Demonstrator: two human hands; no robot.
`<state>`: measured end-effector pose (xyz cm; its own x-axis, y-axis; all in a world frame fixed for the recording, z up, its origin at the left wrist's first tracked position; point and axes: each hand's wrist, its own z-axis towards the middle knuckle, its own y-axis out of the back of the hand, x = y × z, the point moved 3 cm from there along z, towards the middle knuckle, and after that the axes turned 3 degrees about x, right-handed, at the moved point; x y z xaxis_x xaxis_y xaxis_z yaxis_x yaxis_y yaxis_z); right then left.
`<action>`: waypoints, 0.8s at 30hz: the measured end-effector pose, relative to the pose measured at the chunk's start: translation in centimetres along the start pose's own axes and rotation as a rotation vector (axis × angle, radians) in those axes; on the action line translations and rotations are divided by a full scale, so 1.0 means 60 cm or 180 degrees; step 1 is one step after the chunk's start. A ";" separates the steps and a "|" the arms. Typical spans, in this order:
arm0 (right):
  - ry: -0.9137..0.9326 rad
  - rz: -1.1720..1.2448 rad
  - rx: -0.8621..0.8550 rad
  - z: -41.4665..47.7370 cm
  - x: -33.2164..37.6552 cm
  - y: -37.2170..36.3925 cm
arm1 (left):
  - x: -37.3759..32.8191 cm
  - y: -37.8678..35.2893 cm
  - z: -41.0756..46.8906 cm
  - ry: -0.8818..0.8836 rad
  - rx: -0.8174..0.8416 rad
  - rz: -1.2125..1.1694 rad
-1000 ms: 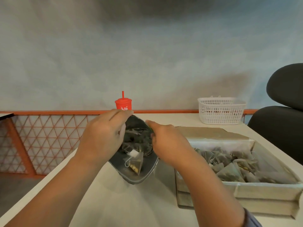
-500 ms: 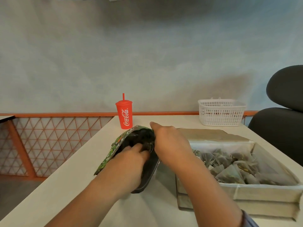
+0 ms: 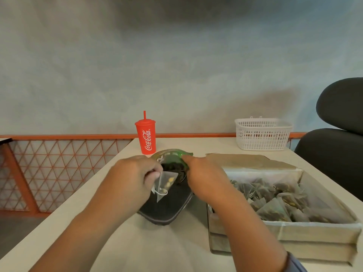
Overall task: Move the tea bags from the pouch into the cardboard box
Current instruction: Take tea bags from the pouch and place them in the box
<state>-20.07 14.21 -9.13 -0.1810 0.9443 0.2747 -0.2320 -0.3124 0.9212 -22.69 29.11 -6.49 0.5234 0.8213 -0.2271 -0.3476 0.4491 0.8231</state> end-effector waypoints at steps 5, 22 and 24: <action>0.0156 0.0189 0.0849 -0.005 -0.005 -0.014 | 0.023 -0.001 -0.008 0.0292 -0.0194 -0.0520; 0.0143 0.1633 -0.0259 -0.055 -0.050 0.129 | -0.006 -0.044 0.000 0.0100 -0.0064 -0.1600; -0.0064 0.1581 -0.0529 -0.071 -0.085 0.153 | 0.004 -0.063 -0.005 -0.0010 0.0446 -0.0920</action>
<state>-25.34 6.09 -3.22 -0.2897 0.6794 0.6741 -0.2717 -0.7337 0.6228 -21.49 27.72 -9.84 0.5874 0.6655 -0.4605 -0.0736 0.6106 0.7885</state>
